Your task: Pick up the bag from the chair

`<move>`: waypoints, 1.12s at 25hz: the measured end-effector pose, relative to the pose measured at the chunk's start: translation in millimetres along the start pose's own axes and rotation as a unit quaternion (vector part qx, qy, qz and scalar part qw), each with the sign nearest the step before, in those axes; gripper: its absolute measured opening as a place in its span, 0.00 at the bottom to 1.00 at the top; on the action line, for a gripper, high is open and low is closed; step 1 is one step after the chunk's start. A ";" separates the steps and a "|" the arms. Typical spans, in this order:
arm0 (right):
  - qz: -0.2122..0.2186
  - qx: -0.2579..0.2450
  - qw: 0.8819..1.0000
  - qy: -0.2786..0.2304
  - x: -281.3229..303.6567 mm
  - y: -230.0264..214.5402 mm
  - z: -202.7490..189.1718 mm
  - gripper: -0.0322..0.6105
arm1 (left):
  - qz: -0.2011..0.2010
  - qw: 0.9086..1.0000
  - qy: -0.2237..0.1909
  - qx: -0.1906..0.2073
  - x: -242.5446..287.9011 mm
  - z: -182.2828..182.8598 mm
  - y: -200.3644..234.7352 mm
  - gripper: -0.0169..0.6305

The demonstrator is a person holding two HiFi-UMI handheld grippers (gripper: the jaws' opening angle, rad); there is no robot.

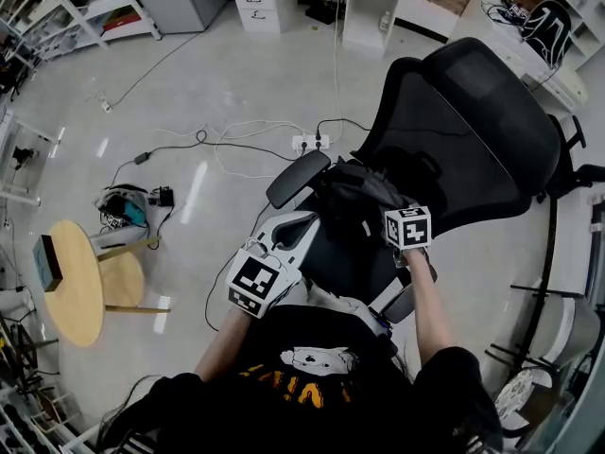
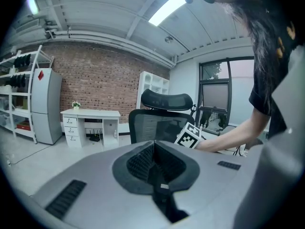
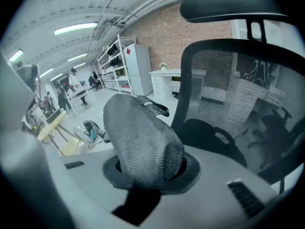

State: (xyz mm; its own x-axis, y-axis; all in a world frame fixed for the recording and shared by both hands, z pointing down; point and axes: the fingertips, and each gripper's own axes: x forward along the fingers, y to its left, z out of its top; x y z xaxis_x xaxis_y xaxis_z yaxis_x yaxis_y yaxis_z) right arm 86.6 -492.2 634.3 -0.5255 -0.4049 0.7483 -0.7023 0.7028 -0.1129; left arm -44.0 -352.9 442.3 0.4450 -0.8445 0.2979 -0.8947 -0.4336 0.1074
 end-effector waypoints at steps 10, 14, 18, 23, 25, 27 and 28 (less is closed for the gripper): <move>0.042 0.099 0.990 -0.088 -85.6 31.9 5.4 0.16 | 0.022 1.000 -0.003 0.006 -12.2 -3.4 -26.0 0.04; 0.061 0.080 0.988 -0.117 -120.0 57.1 11.2 0.16 | 0.041 0.999 -0.004 0.008 -23.1 -6.2 -35.2 0.04; 0.082 0.072 0.984 -0.139 -148.2 75.5 15.8 0.16 | 0.073 0.997 -0.003 0.004 -37.8 -10.8 -37.8 0.04; 0.101 0.079 0.980 -0.155 -174.9 91.4 19.4 0.16 | 0.105 0.994 -0.001 -0.001 -58.8 -16.3 -39.6 0.04; 0.108 0.080 0.978 -0.157 -182.2 98.5 20.0 0.16 | 0.115 0.993 0.002 -0.003 -66.5 -19.1 -40.6 0.04; 0.114 0.080 0.978 -0.157 -187.4 106.7 18.4 0.16 | 0.123 0.992 0.004 -0.007 -73.6 -23.3 -40.7 0.04; 0.116 0.080 0.978 -0.157 -189.5 111.0 16.9 0.16 | 0.126 0.992 0.004 -0.007 -76.6 -24.6 -40.7 0.04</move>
State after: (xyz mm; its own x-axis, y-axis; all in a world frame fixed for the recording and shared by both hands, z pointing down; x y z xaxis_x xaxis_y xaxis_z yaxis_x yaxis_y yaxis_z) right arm 100.2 -347.4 469.0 -0.7829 -0.4226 0.4566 -0.6000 0.7066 -0.3750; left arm -42.6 -262.8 438.5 0.2069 -0.9230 0.3244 -0.9780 -0.2043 0.0422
